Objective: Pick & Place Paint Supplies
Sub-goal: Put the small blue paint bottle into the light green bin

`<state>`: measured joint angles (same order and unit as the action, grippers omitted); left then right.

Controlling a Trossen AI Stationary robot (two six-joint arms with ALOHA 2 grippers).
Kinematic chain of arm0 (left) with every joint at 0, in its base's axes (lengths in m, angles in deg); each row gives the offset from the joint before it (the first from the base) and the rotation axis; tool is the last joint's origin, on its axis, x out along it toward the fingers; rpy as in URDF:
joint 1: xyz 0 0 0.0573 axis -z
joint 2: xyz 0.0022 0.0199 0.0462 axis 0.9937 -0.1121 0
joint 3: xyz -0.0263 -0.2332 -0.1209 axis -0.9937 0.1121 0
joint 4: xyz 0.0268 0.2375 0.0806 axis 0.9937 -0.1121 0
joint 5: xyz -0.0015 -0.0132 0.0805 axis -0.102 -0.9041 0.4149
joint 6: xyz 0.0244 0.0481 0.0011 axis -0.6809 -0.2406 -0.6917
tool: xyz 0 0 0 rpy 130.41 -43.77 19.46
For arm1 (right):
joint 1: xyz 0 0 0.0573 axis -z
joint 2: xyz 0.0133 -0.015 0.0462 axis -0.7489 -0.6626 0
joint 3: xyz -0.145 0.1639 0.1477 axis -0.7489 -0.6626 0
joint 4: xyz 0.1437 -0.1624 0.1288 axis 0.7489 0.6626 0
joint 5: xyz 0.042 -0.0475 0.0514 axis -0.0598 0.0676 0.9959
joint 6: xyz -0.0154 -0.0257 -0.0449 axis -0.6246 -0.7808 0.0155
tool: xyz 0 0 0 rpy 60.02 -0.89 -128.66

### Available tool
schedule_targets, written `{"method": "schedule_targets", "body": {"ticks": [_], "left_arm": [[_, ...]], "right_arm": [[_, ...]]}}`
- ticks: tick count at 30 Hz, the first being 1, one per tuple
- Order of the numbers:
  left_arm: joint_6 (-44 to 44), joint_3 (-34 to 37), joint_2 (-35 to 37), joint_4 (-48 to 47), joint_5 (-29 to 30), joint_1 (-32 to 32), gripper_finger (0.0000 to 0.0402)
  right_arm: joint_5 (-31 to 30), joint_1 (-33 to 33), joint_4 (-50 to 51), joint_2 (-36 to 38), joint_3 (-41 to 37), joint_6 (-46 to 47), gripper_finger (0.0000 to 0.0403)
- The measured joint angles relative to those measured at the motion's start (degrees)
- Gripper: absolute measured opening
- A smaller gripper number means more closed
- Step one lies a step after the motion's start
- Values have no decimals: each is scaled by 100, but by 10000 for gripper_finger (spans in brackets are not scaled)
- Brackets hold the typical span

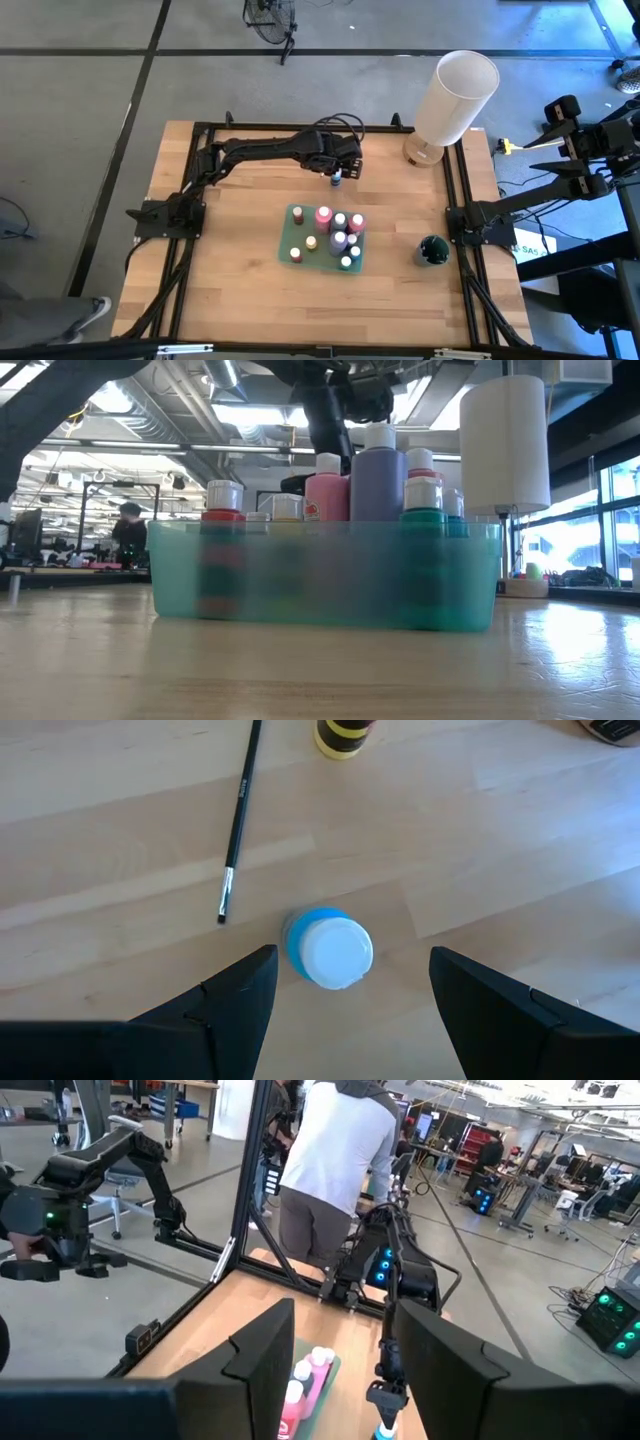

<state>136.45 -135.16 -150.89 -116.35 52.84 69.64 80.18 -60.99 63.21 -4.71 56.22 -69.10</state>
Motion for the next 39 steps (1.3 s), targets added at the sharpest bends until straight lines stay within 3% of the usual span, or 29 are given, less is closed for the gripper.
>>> {"method": "schedule_targets", "body": {"ticks": [24, 39], "left_arm": [[432, 0, -24, -33, 215, 71, 257], [431, 4, -225, 36, 38, 47, 257]], "right_arm": [[2, 2, 350, 2, 0, -21, 178], [4, 1, 372, 1, 0, -23, 178]]}}
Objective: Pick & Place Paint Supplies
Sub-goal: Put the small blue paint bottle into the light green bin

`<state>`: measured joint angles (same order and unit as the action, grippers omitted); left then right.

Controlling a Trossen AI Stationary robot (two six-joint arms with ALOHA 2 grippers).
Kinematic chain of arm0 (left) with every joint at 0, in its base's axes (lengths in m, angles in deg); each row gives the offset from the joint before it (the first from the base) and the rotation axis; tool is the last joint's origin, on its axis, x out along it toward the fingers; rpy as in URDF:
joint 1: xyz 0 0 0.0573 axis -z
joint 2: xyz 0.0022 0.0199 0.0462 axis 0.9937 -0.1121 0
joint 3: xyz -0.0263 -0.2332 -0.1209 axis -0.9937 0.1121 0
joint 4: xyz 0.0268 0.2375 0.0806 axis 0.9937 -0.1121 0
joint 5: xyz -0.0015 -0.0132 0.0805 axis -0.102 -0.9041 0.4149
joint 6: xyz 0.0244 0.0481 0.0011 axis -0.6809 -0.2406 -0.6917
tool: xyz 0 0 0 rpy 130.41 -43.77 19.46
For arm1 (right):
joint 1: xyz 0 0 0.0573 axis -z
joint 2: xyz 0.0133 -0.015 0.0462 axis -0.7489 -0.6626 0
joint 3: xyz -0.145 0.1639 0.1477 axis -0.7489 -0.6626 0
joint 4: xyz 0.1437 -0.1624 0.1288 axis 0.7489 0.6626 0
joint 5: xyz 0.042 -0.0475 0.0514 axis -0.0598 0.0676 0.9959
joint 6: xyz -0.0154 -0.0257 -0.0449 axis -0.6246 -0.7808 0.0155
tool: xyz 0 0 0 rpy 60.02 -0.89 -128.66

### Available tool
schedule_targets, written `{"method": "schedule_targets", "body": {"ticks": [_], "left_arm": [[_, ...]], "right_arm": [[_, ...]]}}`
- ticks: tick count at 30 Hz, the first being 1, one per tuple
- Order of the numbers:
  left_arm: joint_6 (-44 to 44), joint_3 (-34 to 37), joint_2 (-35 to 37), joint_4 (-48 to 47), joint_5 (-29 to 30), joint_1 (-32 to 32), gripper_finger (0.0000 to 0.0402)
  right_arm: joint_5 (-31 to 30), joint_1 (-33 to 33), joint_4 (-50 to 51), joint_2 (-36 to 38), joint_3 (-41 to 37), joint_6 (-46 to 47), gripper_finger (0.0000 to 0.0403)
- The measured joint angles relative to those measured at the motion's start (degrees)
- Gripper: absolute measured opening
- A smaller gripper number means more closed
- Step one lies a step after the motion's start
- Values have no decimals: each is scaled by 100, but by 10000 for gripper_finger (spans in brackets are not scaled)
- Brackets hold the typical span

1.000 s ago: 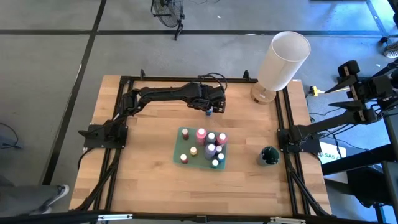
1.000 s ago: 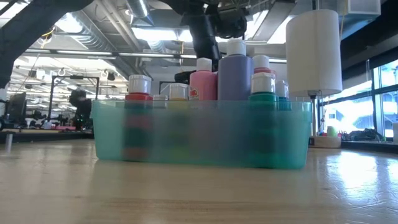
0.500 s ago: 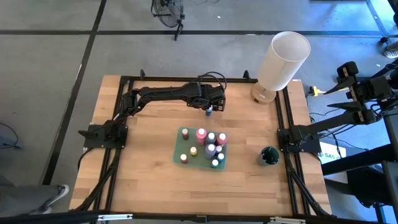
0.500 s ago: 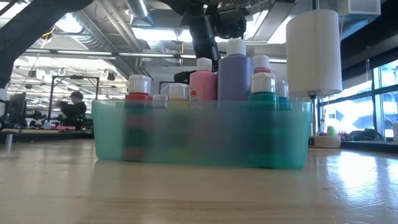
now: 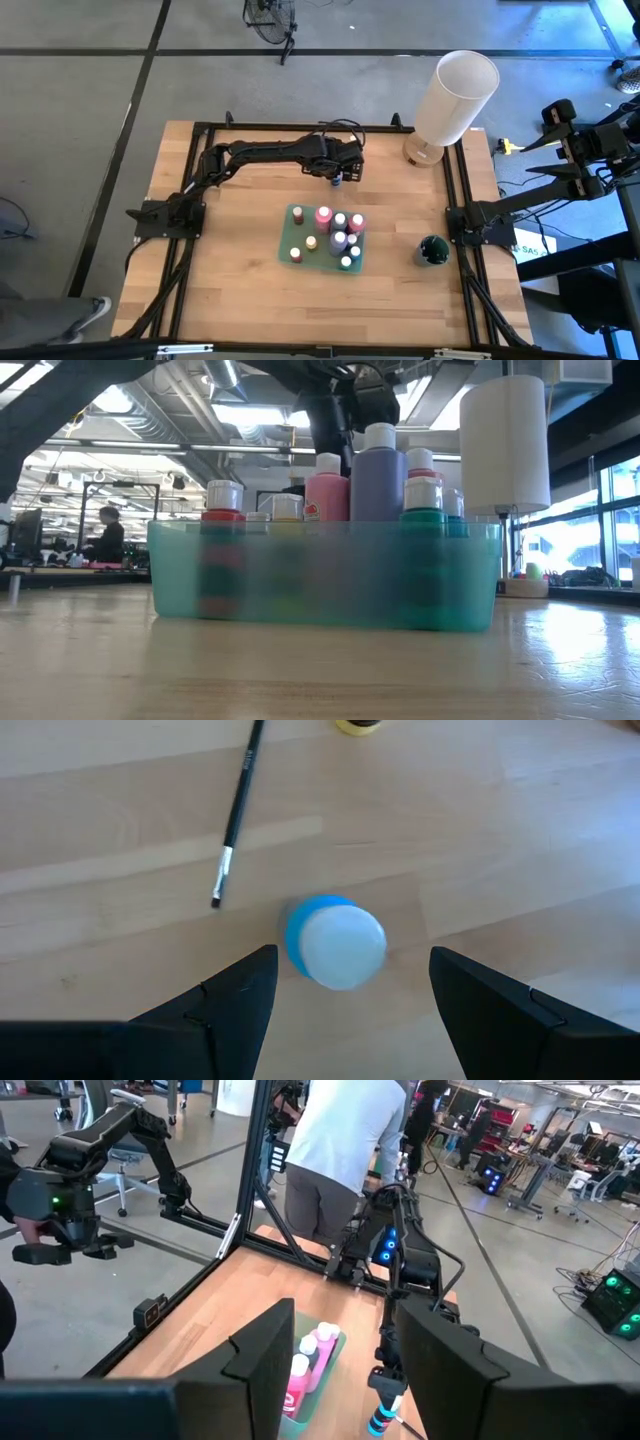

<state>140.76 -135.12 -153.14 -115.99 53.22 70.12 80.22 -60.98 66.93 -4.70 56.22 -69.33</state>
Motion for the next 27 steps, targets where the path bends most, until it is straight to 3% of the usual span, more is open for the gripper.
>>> {"method": "schedule_targets", "body": {"ticks": [17, 27], "left_arm": [[-95, 0, -70, -12, -265, -150, 254], [-244, -4, -203, 37, -633, -206, 219]], "right_arm": [[0, -1, 0, -1, 0, 28, 178], [0, -1, 0, -1, 0, 46, 178]]}}
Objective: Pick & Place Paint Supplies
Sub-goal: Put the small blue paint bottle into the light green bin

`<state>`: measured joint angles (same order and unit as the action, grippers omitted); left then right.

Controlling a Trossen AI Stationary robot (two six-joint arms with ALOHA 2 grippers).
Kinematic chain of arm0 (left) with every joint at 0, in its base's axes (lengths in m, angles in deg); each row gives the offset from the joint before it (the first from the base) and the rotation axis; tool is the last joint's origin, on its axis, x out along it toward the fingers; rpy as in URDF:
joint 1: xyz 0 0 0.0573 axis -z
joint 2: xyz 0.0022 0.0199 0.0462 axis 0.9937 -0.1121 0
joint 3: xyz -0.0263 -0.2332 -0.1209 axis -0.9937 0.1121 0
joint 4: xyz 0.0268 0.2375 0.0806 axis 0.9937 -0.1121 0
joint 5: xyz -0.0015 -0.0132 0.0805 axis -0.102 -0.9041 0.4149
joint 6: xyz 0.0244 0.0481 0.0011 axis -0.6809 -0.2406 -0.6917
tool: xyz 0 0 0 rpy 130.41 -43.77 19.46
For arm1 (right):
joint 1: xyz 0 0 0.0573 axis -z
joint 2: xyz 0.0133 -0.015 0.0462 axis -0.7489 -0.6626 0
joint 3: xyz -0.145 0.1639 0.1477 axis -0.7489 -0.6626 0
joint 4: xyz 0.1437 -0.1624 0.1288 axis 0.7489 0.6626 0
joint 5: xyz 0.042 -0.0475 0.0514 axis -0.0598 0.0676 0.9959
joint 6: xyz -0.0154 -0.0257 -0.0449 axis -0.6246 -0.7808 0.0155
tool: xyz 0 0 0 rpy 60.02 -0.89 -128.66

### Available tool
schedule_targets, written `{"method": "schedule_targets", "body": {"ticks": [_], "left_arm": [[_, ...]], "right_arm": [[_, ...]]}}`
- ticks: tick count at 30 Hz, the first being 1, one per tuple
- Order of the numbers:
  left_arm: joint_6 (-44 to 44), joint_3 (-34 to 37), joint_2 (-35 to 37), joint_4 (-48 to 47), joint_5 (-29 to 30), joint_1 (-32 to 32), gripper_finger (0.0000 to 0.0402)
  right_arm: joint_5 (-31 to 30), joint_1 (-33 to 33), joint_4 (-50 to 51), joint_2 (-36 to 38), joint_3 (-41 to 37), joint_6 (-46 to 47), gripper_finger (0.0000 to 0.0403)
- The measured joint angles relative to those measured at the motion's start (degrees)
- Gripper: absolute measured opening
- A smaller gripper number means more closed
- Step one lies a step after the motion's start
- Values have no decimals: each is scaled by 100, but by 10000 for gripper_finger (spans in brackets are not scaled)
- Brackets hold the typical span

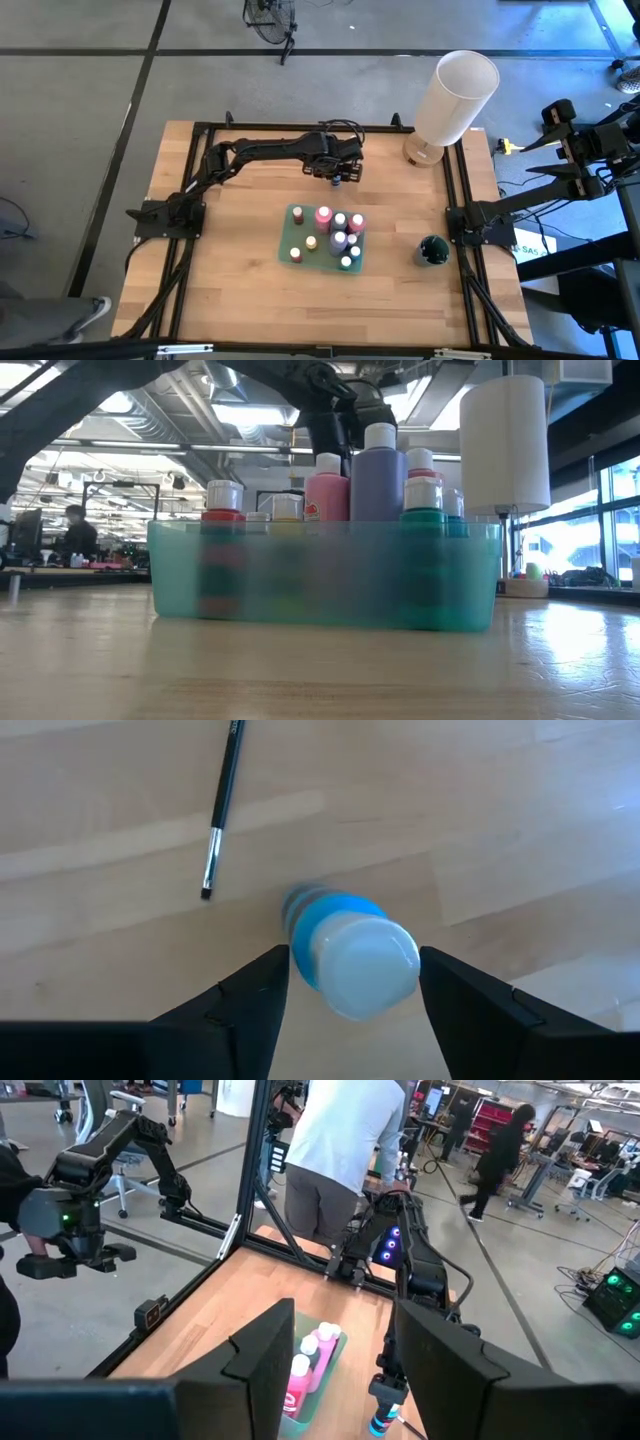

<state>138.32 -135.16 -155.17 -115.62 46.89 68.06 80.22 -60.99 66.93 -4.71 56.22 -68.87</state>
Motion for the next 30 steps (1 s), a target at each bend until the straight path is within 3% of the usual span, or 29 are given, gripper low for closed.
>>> {"method": "schedule_targets", "body": {"ticks": [16, 30], "left_arm": [[-111, 0, -1, 51, 134, -102, 163], [-341, -7, 15, 82, -195, -149, 116]], "right_arm": [[0, 0, 12, 1, 0, 109, 178], [0, 0, 55, 0, 0, 127, 178]]}}
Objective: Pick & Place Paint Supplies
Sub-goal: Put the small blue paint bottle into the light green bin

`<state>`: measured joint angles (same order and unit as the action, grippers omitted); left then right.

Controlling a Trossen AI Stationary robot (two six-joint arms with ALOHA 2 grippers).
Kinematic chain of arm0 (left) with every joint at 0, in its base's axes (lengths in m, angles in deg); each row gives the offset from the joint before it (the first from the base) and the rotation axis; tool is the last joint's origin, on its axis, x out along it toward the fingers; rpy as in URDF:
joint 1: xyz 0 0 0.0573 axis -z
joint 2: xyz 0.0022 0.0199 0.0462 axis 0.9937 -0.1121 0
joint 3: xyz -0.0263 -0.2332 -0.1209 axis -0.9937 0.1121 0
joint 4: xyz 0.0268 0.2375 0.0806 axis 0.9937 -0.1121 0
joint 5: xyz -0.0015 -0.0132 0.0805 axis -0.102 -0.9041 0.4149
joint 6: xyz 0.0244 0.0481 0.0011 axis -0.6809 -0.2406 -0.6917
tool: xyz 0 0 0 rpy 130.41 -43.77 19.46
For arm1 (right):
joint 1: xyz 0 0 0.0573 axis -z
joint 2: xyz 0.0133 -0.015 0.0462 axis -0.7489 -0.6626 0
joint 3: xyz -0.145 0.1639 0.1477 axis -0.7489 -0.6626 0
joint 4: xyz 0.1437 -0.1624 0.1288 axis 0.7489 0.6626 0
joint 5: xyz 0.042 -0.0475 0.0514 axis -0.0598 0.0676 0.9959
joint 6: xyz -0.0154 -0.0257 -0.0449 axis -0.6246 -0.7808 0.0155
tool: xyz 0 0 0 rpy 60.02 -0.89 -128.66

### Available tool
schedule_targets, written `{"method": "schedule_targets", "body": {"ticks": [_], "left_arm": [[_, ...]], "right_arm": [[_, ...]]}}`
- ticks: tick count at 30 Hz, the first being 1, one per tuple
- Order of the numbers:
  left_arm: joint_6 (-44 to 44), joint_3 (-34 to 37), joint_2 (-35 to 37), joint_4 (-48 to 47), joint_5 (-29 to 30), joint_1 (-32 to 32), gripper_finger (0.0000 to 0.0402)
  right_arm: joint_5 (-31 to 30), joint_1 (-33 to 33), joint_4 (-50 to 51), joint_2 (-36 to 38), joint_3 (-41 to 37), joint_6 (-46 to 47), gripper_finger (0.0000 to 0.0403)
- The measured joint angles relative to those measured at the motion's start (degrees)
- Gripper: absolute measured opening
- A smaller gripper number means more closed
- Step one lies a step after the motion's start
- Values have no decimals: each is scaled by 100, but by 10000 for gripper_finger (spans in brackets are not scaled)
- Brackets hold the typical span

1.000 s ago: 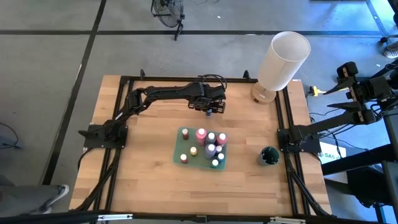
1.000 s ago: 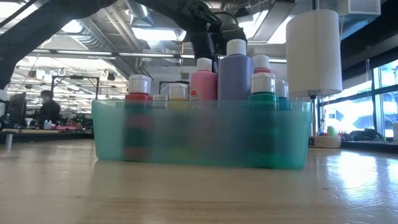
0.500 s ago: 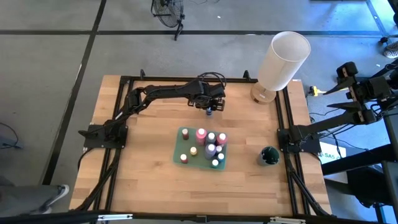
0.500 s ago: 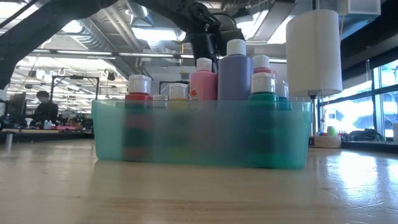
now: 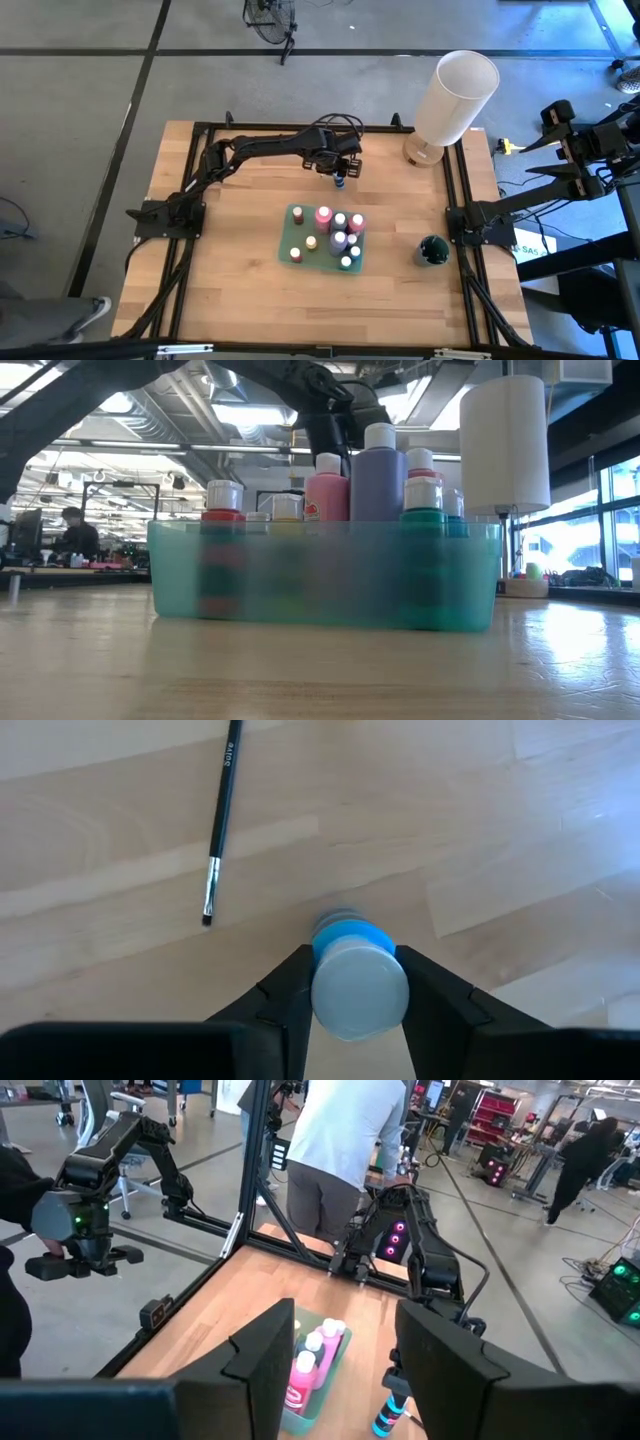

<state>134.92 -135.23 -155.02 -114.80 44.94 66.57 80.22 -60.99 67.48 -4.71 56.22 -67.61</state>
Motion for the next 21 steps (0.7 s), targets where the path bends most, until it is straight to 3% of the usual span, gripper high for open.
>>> {"method": "schedule_targets", "body": {"ticks": [11, 17, 21], "left_arm": [[-436, 17, 93, -96, -250, 13, 116], [-577, 17, 595, -389, -265, 13, 116], [-617, 17, 1122, -916, 42, 15, 116]], "right_arm": [[0, 1, -9, 1, -1, 24, 178], [-53, 0, -11, 0, 0, 24, 178], [-182, 2, -11, 2, -2, 24, 178]]}}
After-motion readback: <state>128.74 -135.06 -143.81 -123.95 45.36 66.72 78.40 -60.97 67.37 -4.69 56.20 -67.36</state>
